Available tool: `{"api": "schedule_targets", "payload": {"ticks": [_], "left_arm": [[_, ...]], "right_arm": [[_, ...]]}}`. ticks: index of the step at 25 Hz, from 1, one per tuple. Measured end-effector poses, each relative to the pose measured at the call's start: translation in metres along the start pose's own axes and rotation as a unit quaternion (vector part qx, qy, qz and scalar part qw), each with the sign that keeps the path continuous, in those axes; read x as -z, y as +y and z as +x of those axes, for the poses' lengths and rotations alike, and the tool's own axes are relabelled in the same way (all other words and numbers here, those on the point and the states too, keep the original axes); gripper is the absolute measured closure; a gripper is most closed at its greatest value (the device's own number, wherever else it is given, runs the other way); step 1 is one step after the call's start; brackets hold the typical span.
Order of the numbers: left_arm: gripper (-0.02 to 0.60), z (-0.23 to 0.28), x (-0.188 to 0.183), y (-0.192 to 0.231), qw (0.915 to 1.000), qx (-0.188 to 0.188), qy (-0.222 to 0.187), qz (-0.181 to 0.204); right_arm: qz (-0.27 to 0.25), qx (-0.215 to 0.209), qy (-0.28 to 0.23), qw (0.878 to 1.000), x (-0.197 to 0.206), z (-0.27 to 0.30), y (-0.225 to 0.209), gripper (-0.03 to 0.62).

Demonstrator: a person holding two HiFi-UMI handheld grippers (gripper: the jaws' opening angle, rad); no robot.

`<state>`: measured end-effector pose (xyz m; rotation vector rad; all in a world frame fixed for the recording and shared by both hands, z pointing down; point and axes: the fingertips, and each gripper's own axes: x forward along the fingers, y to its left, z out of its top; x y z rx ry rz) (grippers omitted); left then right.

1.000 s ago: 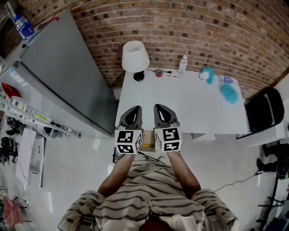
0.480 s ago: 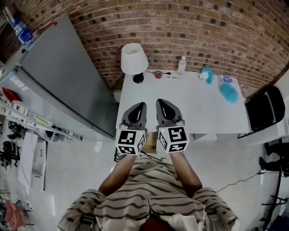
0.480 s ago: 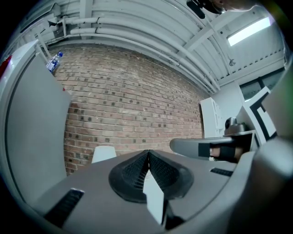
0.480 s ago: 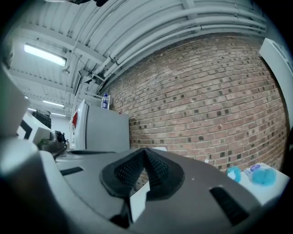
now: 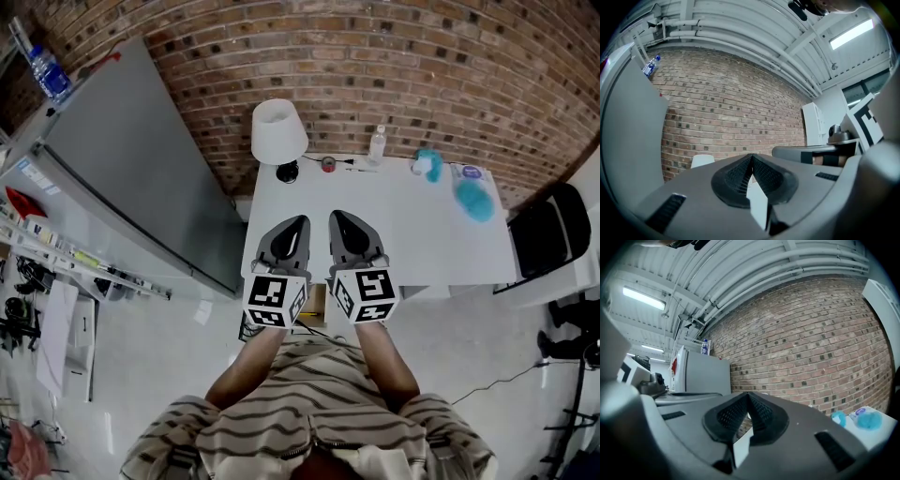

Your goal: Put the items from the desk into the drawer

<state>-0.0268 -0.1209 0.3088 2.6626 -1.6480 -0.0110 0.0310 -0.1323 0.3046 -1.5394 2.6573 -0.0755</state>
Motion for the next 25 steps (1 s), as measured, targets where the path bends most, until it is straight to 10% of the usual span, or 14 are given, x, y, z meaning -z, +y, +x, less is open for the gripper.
{"api": "schedule_targets", "payload": {"ticks": [25], "left_arm": [[0.574, 0.018, 0.002, -0.002, 0.9998, 0.017, 0.003, -0.007]], "right_arm": [[0.004, 0.013, 0.006, 1.000, 0.003, 0.007, -0.014, 0.583]]}}
